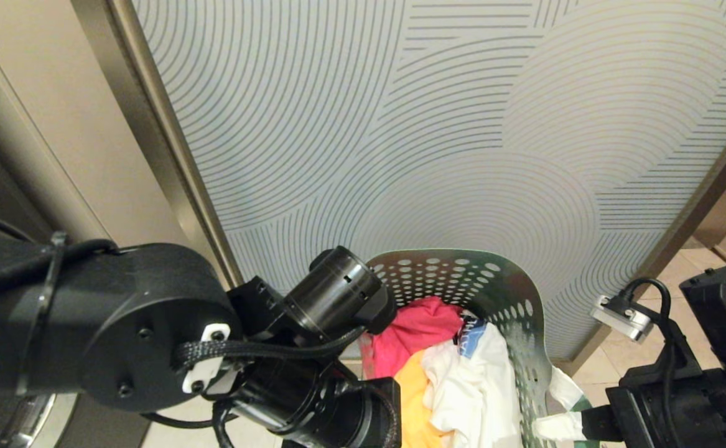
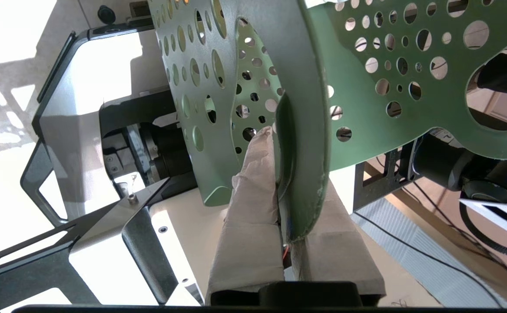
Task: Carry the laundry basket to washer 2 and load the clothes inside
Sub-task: Pick up the clothes basket and put it beside the washing machine
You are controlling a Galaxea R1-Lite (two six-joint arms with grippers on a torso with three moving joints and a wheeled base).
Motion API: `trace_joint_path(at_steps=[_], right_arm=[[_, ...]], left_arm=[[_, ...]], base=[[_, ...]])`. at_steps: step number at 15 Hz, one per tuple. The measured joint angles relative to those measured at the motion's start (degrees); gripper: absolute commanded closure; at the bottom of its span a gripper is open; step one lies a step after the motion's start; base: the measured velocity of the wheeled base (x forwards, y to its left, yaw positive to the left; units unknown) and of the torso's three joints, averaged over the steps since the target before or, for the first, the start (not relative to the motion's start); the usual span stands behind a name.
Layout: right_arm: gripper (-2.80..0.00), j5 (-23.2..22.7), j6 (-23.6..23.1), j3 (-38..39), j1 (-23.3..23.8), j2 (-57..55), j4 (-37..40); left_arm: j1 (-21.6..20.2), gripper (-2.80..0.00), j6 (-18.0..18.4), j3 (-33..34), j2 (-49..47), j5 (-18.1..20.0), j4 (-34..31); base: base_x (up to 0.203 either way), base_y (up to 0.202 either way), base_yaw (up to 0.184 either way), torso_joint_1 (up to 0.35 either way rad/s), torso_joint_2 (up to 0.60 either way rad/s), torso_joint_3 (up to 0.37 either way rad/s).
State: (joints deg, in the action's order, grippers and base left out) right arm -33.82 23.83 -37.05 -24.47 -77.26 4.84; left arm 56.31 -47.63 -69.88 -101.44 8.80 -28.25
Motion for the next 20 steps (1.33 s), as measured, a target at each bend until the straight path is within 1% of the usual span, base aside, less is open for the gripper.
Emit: trace_joint_path(at_steps=[15, 20], right_arm=[[0.00, 0.00, -0.14, 1.63, 0.05, 0.04, -0.68], [0.00, 0.26, -0.11, 1.88, 0.05, 0.04, -0.71]], left_arm=[[0.16, 0.00, 0.00, 0.00, -0.21, 0.07, 0.00], [0.25, 0.00, -0.07, 0.01, -0.44, -0.14, 0.20]], base=[[0.000, 0.000, 0.000, 0.001, 0.00, 0.204], [0.000, 0.000, 0.000, 0.002, 0.00, 0.058]])
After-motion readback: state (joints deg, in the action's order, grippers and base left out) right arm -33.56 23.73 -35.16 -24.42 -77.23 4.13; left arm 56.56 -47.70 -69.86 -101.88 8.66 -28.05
